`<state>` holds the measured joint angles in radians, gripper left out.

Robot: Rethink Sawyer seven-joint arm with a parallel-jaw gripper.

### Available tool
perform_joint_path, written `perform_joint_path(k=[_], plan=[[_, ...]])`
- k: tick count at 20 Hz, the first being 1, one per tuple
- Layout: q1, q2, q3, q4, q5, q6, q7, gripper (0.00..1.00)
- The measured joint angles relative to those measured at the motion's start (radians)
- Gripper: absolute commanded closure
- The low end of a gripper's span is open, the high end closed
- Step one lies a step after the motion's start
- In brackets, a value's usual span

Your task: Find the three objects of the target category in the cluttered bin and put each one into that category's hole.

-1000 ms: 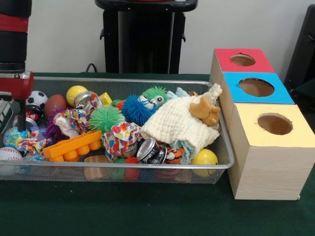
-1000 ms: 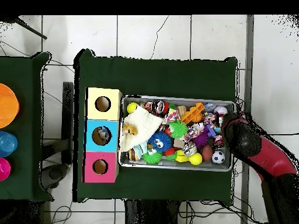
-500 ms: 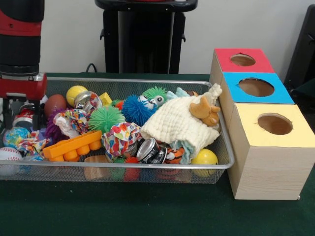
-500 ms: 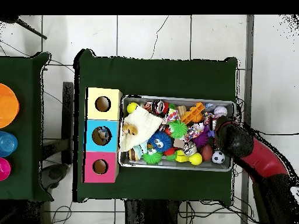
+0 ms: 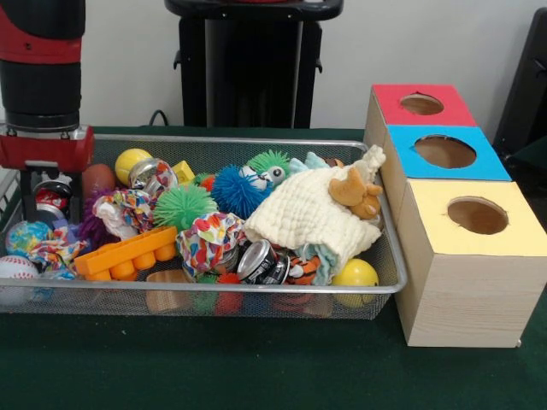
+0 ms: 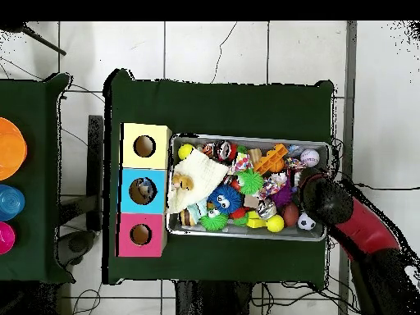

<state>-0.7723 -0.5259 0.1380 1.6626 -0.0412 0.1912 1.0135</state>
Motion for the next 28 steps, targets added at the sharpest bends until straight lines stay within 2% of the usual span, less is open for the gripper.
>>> perform_joint_path(k=[6, 16, 28], plan=[[-0.040, 0.002, 0.020, 0.028, 0.001, -0.030, 0.000, 0.00], [-0.145, 0.049, 0.085, 0.050, -0.004, -0.178, 0.000, 0.00], [-0.159, 0.072, 0.117, 0.050, -0.018, -0.231, 0.000, 0.00]])
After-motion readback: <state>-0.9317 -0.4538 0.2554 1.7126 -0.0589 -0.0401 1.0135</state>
